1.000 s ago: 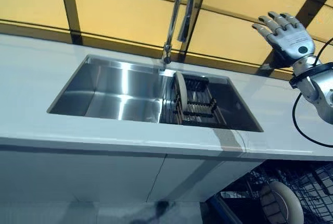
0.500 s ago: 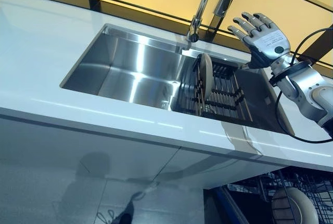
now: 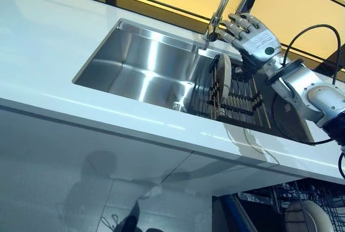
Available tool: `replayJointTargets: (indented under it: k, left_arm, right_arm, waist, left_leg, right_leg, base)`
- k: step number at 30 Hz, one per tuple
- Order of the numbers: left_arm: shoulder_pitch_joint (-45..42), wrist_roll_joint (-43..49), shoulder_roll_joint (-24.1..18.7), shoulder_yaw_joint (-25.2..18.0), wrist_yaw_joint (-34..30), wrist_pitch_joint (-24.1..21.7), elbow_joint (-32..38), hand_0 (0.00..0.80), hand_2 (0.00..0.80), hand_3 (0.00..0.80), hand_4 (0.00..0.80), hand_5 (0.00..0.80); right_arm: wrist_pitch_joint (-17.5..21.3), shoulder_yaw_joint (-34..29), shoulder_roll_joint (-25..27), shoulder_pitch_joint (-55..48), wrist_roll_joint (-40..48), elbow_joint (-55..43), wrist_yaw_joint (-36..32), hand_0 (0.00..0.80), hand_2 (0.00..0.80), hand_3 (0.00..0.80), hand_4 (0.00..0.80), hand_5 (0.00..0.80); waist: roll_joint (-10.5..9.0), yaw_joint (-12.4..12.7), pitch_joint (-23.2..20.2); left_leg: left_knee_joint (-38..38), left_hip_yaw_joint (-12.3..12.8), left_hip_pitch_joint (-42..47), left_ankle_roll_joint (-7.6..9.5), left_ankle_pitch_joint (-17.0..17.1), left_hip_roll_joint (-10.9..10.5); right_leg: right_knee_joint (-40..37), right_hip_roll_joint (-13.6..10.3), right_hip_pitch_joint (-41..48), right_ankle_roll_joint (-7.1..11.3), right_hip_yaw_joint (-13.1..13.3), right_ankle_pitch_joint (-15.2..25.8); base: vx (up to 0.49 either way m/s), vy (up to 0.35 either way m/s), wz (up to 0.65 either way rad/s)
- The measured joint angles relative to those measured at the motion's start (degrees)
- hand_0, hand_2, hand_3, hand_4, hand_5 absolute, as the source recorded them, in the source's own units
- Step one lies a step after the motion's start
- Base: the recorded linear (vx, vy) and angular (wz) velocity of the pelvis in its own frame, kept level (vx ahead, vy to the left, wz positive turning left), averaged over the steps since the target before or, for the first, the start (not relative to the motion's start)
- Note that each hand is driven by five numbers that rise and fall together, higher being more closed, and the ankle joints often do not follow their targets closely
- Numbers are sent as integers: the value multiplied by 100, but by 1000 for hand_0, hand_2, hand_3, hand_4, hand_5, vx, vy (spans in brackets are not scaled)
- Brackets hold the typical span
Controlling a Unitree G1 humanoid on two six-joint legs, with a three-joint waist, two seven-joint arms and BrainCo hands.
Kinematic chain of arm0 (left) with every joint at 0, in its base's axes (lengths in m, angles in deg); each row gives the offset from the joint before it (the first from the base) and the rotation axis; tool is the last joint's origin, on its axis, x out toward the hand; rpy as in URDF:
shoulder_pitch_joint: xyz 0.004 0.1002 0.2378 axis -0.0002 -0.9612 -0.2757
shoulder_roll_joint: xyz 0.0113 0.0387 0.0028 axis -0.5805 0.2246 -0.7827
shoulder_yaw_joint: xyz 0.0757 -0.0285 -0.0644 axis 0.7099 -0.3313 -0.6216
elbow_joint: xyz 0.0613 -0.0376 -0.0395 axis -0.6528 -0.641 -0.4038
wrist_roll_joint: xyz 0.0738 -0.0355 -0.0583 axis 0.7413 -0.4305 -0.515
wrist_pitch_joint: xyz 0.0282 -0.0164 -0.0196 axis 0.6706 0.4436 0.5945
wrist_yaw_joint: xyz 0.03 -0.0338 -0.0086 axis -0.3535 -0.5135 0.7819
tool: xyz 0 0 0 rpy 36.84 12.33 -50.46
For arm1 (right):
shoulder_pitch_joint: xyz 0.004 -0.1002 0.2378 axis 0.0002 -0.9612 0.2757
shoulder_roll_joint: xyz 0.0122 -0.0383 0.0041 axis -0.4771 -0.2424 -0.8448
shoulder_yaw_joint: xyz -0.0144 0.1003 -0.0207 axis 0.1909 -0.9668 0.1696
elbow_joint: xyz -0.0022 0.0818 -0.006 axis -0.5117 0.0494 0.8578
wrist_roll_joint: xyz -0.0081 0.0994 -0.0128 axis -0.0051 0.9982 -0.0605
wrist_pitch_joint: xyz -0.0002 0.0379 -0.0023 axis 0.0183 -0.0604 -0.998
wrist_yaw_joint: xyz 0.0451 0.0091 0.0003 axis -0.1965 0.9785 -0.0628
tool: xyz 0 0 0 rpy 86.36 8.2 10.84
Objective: Take plates into dishwasher
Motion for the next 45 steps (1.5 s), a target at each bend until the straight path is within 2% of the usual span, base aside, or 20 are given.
replayJointTargets:
  k: [5, 21, 35, 45]
  left_arm:
    - [1, 0, -3, 2, 0, 0, 49, 0, 0, 0, 0, 0]
    - [0, 1, -54, 0, 1, -47, 59, 0, 0, 0, 0, 0]
    - [-15, 22, -56, -33, 1, -53, 127, 0, 0, 0, 0, 0]
    - [-36, 63, -55, -41, 8, -33, 132, 0, 0, 0, 0, 0]
  right_arm:
    - [1, 2, -65, 0, -122, 2, -174, 0, 0, 0, 0, 0]
    - [334, 210, -196, -2, -645, 144, -683, 0, 0, 0, 0, 0]
    - [335, 197, -39, -6, -646, 172, -565, 0, 0, 0, 0, 0]
    - [544, 118, 53, -32, -1227, 145, -625, 0, 0, 0, 0, 0]
  waist:
    - [-56, 42, 35]
    - [-54, 45, 37]
    - [-58, 33, 34]
    - [-65, 2, 28]
  left_leg:
    - [0, -81, -46, -12, 26, 0]
    - [4, -79, -44, -18, 55, 5]
    - [-4, -39, 63, -23, 61, 25]
    - [-32, 81, 259, -51, 39, 72]
  right_leg:
    - [-1, 12, -6, 10, -34, -7]
    - [-2, 15, -7, 9, -46, -6]
    - [0, 27, 68, 3, -13, -1]
    - [-1, 50, 207, 21, 65, -14]
  base:
    - [4, 2, 8]
    - [0, 0, 0]
    - [2, 1, 0]
    - [7, -4, -5]
